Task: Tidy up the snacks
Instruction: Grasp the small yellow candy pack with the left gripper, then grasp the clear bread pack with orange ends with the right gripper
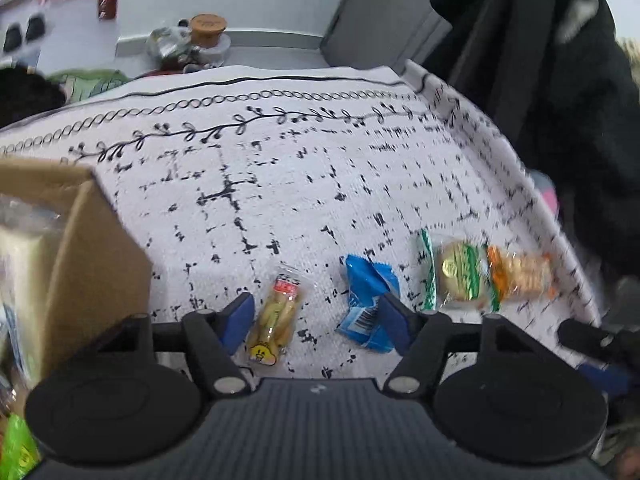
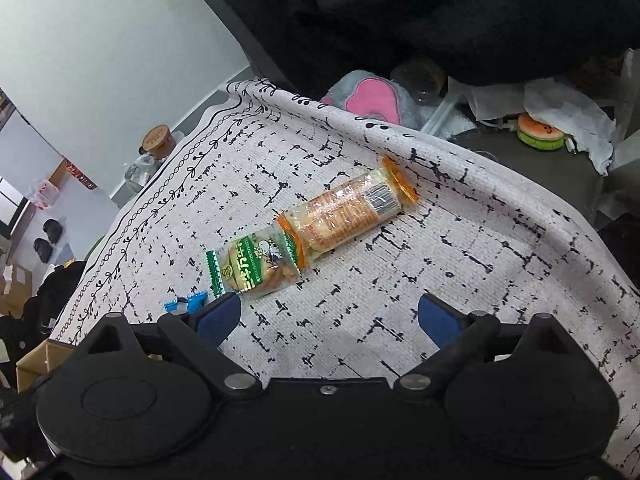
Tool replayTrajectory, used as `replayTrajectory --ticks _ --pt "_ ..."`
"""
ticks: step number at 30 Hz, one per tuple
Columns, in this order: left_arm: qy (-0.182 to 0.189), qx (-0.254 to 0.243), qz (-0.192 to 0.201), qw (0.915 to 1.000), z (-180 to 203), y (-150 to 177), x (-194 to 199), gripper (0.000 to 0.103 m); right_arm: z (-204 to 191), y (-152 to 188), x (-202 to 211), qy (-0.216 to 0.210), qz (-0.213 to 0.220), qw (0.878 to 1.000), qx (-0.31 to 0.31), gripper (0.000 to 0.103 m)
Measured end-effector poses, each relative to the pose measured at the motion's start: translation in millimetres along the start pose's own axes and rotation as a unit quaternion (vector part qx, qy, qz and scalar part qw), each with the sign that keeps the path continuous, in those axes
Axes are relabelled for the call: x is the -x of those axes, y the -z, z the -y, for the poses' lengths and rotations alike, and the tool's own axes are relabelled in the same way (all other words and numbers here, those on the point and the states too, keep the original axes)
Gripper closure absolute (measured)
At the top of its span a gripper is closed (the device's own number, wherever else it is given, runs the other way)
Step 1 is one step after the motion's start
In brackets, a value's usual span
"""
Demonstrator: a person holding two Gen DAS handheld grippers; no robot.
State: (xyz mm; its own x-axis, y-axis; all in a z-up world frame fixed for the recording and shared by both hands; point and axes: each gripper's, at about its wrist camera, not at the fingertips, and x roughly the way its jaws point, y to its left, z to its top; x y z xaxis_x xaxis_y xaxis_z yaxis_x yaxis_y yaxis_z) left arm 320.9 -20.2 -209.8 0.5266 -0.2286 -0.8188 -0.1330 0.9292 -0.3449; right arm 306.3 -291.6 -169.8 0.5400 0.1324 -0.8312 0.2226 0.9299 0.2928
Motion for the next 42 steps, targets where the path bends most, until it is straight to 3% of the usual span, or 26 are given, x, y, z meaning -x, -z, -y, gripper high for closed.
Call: replayTrajectory --ticks 9,15,17,36,39,42 --pt "0.007 -0.008 0.010 0.9999 -4 2 0 0.047 -8 -12 -10 0.019 0.025 1.000 -0.001 0.012" --pt "-0.015 -0.018 0.004 0.9997 0 12 -5 0.070 -6 -15 -22 0.031 0.029 0.999 -0.021 0.014" --pt "-0.011 -0.012 0.002 0.9999 -1 11 -7 0.084 -5 -17 -26 0.036 0.035 0.998 -0.032 0.014" --pt "0.018 0.018 0.051 0.9984 0 -2 6 0.087 12 -33 -56 0.082 0.071 0.983 -0.147 0.001" --pt "0.020 0.023 0.052 0.9982 -1 -2 4 0.087 12 -33 -66 0.108 0.059 0.982 -0.142 0.001" --pt "0.019 0.027 0.053 0.9981 -3 -3 4 0.087 11 -27 -70 0.124 0.046 0.983 -0.128 0.010"
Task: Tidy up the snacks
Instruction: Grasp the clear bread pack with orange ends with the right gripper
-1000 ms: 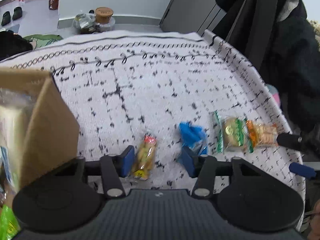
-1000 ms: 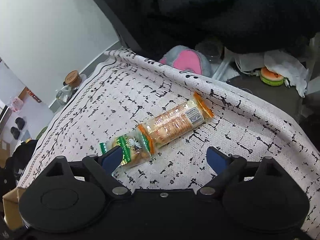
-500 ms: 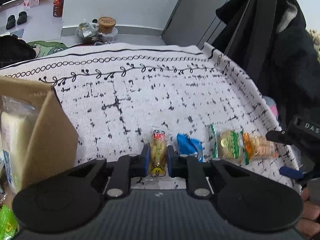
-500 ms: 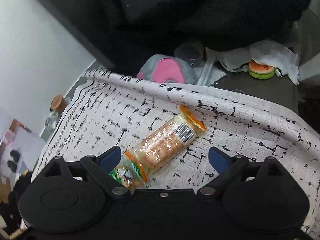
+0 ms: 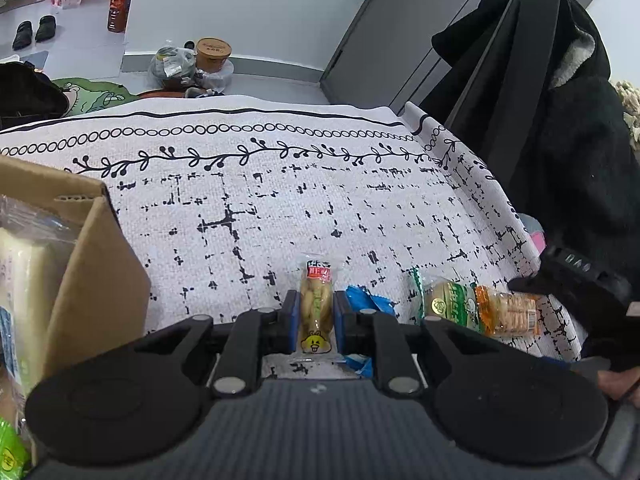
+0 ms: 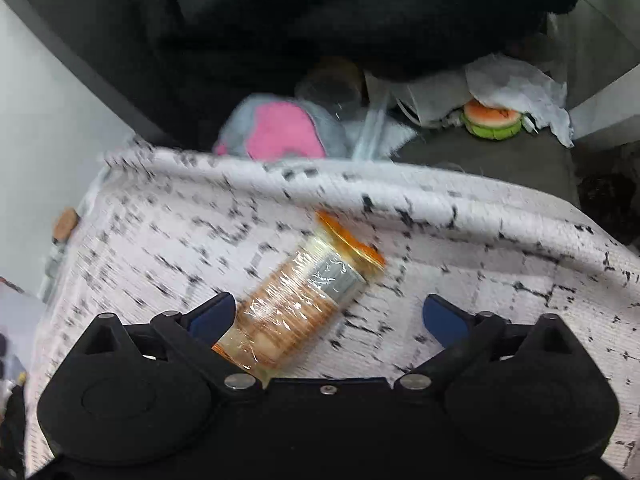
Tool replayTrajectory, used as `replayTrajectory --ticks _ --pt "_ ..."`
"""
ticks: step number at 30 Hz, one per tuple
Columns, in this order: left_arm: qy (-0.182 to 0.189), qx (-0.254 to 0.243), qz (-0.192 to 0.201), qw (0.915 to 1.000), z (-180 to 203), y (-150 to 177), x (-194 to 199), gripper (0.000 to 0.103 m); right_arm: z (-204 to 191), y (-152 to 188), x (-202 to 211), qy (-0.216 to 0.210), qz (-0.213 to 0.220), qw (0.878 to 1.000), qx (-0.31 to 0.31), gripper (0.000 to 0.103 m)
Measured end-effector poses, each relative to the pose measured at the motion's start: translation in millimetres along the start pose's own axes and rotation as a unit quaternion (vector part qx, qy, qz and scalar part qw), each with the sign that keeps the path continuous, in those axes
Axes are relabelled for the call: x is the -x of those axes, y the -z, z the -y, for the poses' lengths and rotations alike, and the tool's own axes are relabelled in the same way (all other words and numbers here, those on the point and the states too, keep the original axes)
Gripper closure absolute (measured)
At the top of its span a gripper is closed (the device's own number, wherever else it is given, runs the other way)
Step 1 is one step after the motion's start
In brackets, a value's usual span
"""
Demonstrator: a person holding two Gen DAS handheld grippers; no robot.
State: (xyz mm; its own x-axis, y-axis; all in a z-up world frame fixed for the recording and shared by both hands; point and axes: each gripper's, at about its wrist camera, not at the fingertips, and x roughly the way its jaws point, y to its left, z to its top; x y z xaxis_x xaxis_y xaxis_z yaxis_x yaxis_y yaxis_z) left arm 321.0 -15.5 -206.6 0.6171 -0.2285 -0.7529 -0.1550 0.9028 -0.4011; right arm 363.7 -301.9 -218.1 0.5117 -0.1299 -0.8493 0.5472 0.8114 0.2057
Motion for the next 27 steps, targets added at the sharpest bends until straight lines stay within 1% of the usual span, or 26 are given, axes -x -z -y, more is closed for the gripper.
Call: replayTrajectory --ticks 3,5,11,12,14,15,19,23,25,26,27 --pt "0.000 0.005 0.002 1.0000 -2 -1 0 0.087 -1 5 5 0.009 -0.001 1.000 0.026 0.027" --pt "0.000 0.007 0.001 1.0000 -3 -2 0 0.087 1 7 8 0.007 -0.008 0.999 0.033 0.032" --pt "0.005 0.003 -0.001 1.0000 1 0 1 0.087 6 15 17 0.010 -0.015 0.998 0.057 0.036" --pt "0.007 0.002 -0.001 1.0000 1 1 2 0.087 8 16 20 0.009 -0.013 0.998 0.059 0.043" --pt "0.009 0.001 0.000 1.0000 2 2 4 0.087 11 16 26 0.007 -0.012 0.998 0.063 0.048" --pt "0.010 0.000 0.000 0.9999 3 2 5 0.087 13 16 29 0.004 -0.013 0.998 0.064 0.056" --pt "0.015 -0.008 -0.003 0.9999 9 5 9 0.087 19 17 37 0.002 -0.022 0.997 0.070 0.057" --pt "0.019 -0.013 -0.004 0.9997 12 9 13 0.087 24 15 39 0.001 -0.031 0.998 0.062 0.056" --pt "0.020 -0.014 -0.005 0.9997 13 10 15 0.087 26 14 41 0.002 -0.033 0.998 0.053 0.048" --pt "0.020 -0.014 -0.005 0.9997 13 10 16 0.087 29 13 41 -0.004 -0.036 0.999 0.039 0.045" --pt "0.020 -0.014 -0.005 0.9997 13 10 16 0.087 32 13 41 -0.015 -0.041 0.999 0.023 0.039"
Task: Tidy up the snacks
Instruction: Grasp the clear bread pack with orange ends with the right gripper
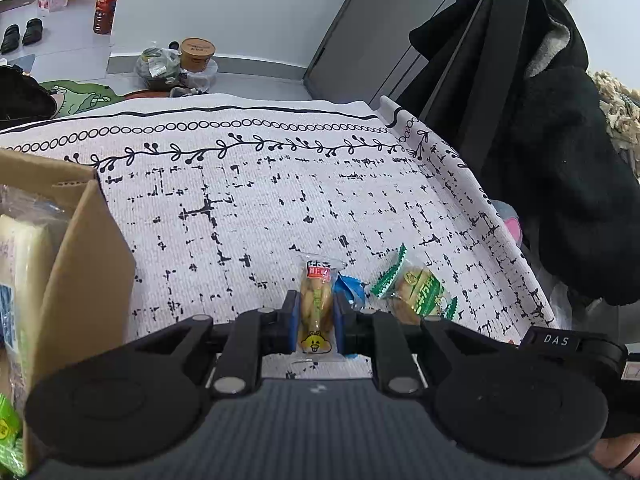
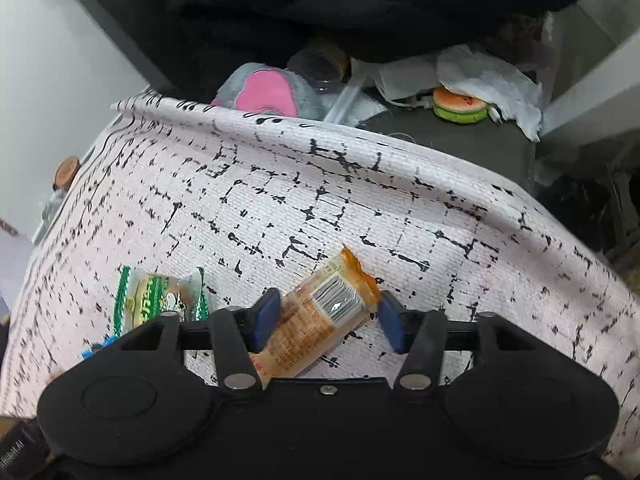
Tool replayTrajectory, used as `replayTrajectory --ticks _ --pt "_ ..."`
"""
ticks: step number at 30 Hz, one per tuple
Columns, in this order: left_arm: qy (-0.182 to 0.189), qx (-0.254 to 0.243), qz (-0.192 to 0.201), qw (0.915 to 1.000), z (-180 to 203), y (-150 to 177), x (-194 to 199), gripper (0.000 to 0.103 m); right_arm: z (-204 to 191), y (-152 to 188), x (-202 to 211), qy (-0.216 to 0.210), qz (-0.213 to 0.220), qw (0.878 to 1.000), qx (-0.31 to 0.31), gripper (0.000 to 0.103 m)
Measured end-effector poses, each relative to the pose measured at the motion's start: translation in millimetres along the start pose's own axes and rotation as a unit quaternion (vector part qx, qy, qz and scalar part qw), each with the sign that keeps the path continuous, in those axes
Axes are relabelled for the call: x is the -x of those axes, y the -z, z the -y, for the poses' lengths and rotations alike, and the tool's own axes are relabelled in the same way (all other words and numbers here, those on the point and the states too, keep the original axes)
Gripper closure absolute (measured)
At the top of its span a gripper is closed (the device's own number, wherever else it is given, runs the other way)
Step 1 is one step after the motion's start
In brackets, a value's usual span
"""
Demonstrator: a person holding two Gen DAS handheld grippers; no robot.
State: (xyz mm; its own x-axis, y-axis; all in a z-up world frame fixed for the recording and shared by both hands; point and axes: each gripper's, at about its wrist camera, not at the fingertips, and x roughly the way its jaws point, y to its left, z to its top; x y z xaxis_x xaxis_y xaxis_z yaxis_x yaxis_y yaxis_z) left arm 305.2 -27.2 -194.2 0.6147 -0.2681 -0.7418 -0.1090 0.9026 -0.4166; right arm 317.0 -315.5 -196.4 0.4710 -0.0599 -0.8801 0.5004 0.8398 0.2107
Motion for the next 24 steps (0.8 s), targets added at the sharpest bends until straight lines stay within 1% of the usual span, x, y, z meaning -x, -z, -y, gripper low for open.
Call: replayTrajectory --ticks 1,2,4,6,10,13,17,18,20,21,23,24 --pt "0.000 0.000 0.000 1.0000 0 0 0 0.087 3 0 -1 -0.012 -0.006 1.000 -0.018 0.033" --pt "-0.001 0.000 0.000 1.0000 -1 0 0 0.087 6 -1 -2 -0.023 -0.013 0.999 -0.037 0.030" --pt "-0.002 0.002 -0.001 1.0000 -2 0 -1 0.087 9 -1 -6 -0.030 -0.021 0.998 -0.058 0.020" --pt "-0.002 0.003 -0.003 1.0000 -2 0 -2 0.087 7 -1 -10 -0.027 -0.021 0.998 -0.057 0.019" --pt "-0.001 0.008 -0.007 0.9999 -5 -1 -7 0.087 -8 1 -17 -0.007 -0.016 1.000 -0.021 0.017" --pt "-0.001 0.012 -0.010 0.9999 -7 -1 -11 0.087 -16 2 -24 0.026 -0.011 1.000 0.009 0.017" --pt "-0.002 0.016 -0.014 0.9998 -9 -1 -15 0.087 -18 5 -30 0.085 -0.012 0.995 0.042 0.016" --pt "-0.002 0.016 -0.015 0.9998 -8 -1 -16 0.087 -16 6 -30 0.093 -0.015 0.995 0.044 0.016" --pt "-0.001 0.016 -0.015 0.9998 -8 -1 -16 0.087 -13 8 -27 0.094 -0.017 0.994 0.050 0.016" --pt "-0.001 0.015 -0.015 0.9998 -7 0 -16 0.087 -12 9 -26 0.094 -0.019 0.994 0.053 0.017" --pt "-0.001 0.011 -0.015 0.9998 -6 1 -15 0.087 -11 11 -20 0.082 -0.018 0.995 0.058 0.031" --pt "-0.002 0.009 -0.015 0.9998 -6 2 -14 0.087 -11 12 -17 0.075 -0.016 0.995 0.062 0.046"
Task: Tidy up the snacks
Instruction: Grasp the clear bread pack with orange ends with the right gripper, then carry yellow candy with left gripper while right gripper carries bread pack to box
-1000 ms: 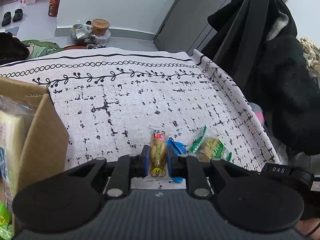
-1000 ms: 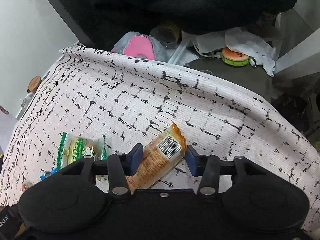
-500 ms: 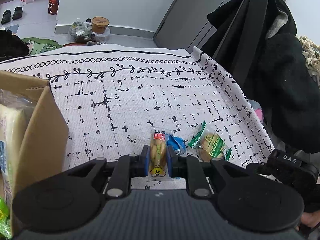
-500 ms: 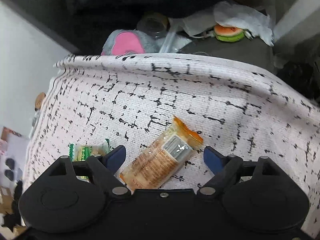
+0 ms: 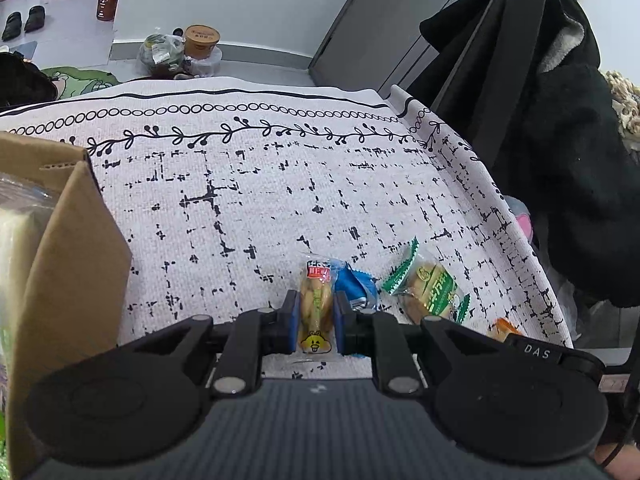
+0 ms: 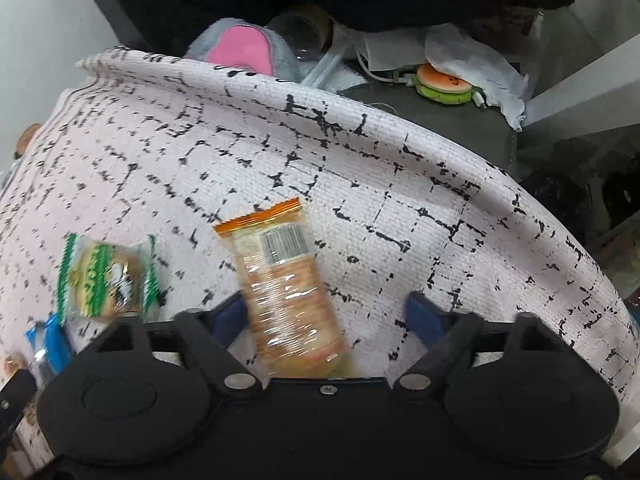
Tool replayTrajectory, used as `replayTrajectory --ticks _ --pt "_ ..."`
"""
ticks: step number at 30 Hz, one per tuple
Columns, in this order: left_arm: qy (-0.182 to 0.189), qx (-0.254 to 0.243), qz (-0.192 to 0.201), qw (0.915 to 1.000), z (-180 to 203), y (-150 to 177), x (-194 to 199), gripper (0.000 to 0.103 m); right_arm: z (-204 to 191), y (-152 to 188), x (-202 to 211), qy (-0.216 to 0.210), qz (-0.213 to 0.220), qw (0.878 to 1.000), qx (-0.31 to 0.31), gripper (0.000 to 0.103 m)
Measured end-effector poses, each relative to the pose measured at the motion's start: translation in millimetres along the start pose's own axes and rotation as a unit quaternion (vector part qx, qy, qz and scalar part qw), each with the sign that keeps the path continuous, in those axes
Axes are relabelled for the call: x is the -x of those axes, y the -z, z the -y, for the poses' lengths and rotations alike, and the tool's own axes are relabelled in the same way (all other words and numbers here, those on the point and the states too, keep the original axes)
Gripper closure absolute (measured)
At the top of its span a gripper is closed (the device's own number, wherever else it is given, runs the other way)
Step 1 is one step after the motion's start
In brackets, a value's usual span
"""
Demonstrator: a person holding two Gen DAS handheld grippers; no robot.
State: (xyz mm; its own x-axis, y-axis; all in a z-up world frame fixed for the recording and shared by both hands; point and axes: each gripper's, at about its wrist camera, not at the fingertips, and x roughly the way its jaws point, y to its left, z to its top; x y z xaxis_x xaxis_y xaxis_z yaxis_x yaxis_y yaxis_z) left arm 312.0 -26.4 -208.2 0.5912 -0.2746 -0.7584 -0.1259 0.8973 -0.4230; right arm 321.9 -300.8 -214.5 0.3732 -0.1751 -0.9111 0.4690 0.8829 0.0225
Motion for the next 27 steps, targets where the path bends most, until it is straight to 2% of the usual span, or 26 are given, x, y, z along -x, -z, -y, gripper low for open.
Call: replayTrajectory --ticks 1,3,13,18,23,27 --pt "-0.001 -0.001 -0.001 1.0000 0 1 0 0.087 -1 1 2 -0.007 0.002 1.000 0.004 0.064" --pt "-0.003 -0.003 0.000 1.0000 1 1 2 0.087 0 3 8 -0.023 -0.003 1.000 0.003 0.068" --pt "-0.007 -0.017 0.002 0.9998 10 2 27 0.087 13 22 47 -0.099 0.012 0.995 -0.008 0.068" --pt "0.000 -0.044 0.007 0.9990 24 2 50 0.087 17 32 69 -0.136 0.028 0.990 -0.003 0.068" --pt "0.000 -0.043 0.009 0.9990 26 3 72 0.087 9 38 89 -0.180 0.044 0.983 0.008 0.068" --pt "-0.003 -0.049 0.017 0.9987 26 3 91 0.087 1 42 105 -0.199 0.063 0.978 0.020 0.068"
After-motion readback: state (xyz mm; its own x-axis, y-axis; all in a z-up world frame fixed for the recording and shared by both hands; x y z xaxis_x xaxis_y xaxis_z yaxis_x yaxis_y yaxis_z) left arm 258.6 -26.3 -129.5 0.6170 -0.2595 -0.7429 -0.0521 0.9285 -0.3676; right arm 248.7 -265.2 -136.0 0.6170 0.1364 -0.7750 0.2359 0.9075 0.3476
